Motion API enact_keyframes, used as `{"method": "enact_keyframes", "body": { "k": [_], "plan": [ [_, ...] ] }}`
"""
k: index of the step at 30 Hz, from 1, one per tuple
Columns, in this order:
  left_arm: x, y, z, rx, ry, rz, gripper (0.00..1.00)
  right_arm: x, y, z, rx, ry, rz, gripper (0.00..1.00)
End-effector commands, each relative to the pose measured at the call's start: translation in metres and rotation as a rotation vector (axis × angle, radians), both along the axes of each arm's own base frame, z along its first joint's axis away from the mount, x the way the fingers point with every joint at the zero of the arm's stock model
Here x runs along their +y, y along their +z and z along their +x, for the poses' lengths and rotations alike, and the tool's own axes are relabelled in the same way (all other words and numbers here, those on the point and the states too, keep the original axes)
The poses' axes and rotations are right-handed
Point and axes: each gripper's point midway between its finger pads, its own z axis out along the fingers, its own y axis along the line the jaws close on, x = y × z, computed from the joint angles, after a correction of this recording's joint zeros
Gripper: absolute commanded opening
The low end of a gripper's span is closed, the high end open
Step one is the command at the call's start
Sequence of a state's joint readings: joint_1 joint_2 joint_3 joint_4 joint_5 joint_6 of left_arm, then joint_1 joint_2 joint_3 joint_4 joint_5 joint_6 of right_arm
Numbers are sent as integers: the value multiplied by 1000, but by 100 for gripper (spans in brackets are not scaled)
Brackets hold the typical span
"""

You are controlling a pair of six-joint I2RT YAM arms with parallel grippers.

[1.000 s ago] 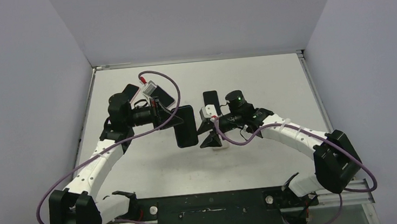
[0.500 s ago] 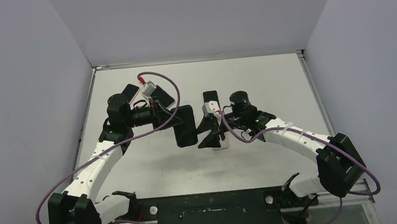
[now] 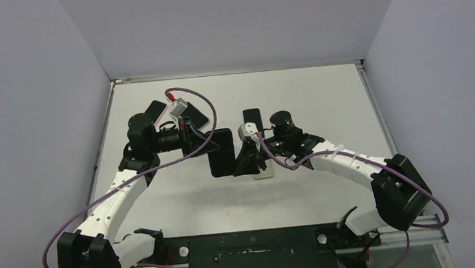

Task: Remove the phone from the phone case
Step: Remove the phone case from the phone.

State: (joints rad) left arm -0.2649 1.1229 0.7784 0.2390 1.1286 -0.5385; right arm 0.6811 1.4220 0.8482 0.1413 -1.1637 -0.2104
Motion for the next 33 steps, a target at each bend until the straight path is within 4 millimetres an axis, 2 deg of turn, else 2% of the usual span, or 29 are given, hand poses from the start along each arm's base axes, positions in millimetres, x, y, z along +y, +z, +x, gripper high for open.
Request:
{"method": "enact_keyframes", "body": {
  "k": [1, 2, 7, 15, 22, 29, 33],
  "plan": [
    [0, 22, 0, -76, 13, -40, 0, 8, 11, 1, -129, 64, 52, 3],
    [0, 21, 1, -66, 18, -40, 0, 9, 10, -1, -158, 75, 50, 0],
    [-1, 14, 5, -8, 20, -41, 0, 13, 6, 1, -308, 95, 25, 0],
    [-3, 9, 1, 62, -21, -72, 0, 22, 0, 20, -463, 66, -40, 0],
    [-4, 7, -3, 87, -43, -87, 0, 29, 20, 43, -587, -39, -10, 0],
    [-4, 11, -7, 77, -59, -99, 0, 21, 22, 47, -556, -98, 22, 0],
    [-3, 11, -5, 73, -48, -99, 0, 13, 22, 52, -484, -189, 53, 0]
  ]
}}
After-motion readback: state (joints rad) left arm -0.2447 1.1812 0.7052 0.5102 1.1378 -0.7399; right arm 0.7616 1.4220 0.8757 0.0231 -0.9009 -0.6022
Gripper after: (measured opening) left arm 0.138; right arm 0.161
